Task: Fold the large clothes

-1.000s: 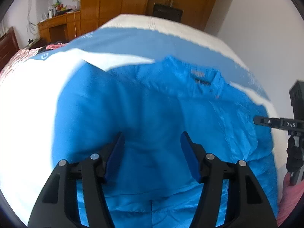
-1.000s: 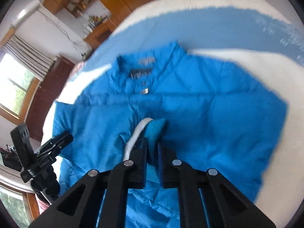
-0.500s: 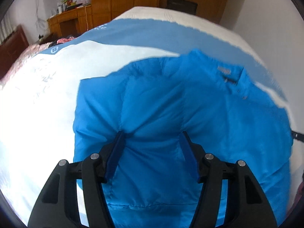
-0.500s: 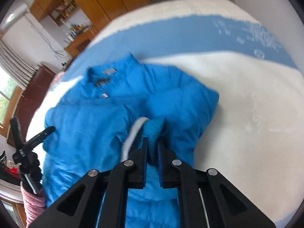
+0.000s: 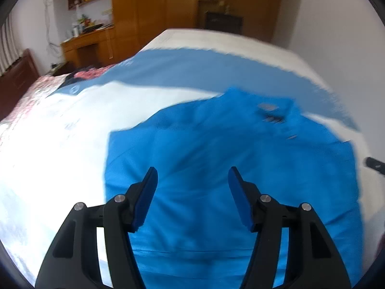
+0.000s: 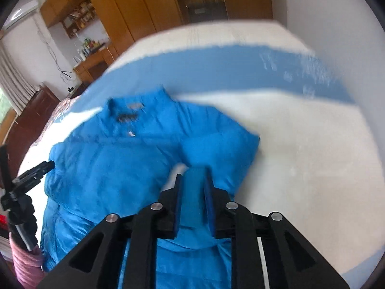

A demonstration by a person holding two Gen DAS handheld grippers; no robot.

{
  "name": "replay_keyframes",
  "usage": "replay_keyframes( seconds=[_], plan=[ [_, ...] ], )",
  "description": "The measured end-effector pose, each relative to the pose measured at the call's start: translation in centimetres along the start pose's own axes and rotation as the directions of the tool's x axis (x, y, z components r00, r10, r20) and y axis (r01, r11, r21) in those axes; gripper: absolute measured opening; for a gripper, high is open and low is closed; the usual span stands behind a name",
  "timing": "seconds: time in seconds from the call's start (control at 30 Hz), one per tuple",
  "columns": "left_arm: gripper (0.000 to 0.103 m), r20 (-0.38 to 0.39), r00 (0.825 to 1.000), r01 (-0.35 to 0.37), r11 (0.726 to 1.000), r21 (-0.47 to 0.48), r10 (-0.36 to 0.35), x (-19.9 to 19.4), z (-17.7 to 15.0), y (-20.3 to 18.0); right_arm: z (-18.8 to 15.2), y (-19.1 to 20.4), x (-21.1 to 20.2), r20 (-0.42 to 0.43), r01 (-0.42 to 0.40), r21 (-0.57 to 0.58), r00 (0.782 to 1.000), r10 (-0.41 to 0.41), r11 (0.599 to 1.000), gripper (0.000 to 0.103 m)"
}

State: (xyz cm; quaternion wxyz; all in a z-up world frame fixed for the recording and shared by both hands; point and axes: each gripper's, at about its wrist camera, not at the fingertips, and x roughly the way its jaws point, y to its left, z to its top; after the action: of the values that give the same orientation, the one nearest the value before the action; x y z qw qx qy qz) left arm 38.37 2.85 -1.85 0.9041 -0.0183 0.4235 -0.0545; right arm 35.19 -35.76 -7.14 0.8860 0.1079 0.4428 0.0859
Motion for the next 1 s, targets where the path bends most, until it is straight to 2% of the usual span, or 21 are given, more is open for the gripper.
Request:
replay_keyframes(
  seconds=[0.07, 0.17, 0.23, 0.3, 0.43, 0.57, 0.63, 0.77, 0.8, 0.9, 1.0],
  plan=[
    [0.061, -0.011, 0.999, 0.033, 0.999, 0.015, -0.033, 0.0, 0.5, -1.9, 0.4, 2.4, 0.8, -0.019, -0.051, -0.032, 0.999, 0.050, 0.998, 0.019],
    [0.061, -0.058, 0.997, 0.052, 0.998, 0.040, -0.049, 2.1, 0.3, -4.2, 0.2, 5.7, 3.5, -0.043, -0.037, -0.083, 0.999, 0.034, 0.996, 0.019],
    [0.061, -0.091, 0.994, 0.059, 0.997, 0.043, -0.055, 3.7, -0.1, -4.8, -0.3, 6.4, 5.2, -0.073, -0.061, -0.078, 0.996, 0.055, 0.995, 0.019],
    [0.061, -0.129, 0.990, 0.061, 0.997, 0.040, -0.055, 5.5, -0.8, -4.8, -0.9, 6.5, 6.8, -0.097, -0.042, -0.084, 0.995, 0.034, 0.996, 0.019],
    [0.061, -0.132, 0.990, 0.056, 0.995, 0.083, -0.045, 7.3, -2.3, -5.0, -2.4, 6.2, 9.6, -0.139, -0.013, -0.101, 0.990, -0.001, 0.995, 0.014],
    [0.061, -0.114, 0.993, 0.020, 0.993, 0.117, -0.006, 7.5, -3.1, -5.4, -4.2, 7.2, 10.0, -0.072, 0.065, -0.174, 0.994, -0.079, 0.983, 0.014],
    [0.061, -0.116, 0.993, 0.013, 0.993, 0.114, 0.000, 7.4, -2.9, -5.4, -4.1, 7.0, 10.1, -0.076, 0.057, -0.155, 0.995, -0.069, 0.986, 0.014],
    [0.060, -0.119, 0.992, 0.044, 0.998, 0.052, -0.037, 6.1, -1.9, -4.7, -3.4, 6.6, 8.3, -0.068, 0.015, -0.111, 0.997, -0.023, 0.994, 0.016],
    [0.060, -0.094, 0.994, 0.055, 0.997, 0.053, -0.050, 5.2, -1.5, -4.9, -3.2, 6.6, 7.6, -0.052, 0.009, -0.107, 0.999, -0.015, 0.994, 0.016],
    [0.061, -0.034, 0.999, 0.017, 0.995, 0.103, -0.013, 4.1, -0.2, -6.2, -1.5, 6.7, 6.1, -0.001, 0.001, -0.088, 1.000, -0.002, 0.996, 0.016],
    [0.061, -0.075, 0.996, 0.050, 0.994, 0.101, -0.043, 5.5, 0.8, -7.1, -0.1, 6.4, 6.7, -0.009, -0.009, -0.054, 1.000, 0.008, 0.998, 0.016]
  ],
)
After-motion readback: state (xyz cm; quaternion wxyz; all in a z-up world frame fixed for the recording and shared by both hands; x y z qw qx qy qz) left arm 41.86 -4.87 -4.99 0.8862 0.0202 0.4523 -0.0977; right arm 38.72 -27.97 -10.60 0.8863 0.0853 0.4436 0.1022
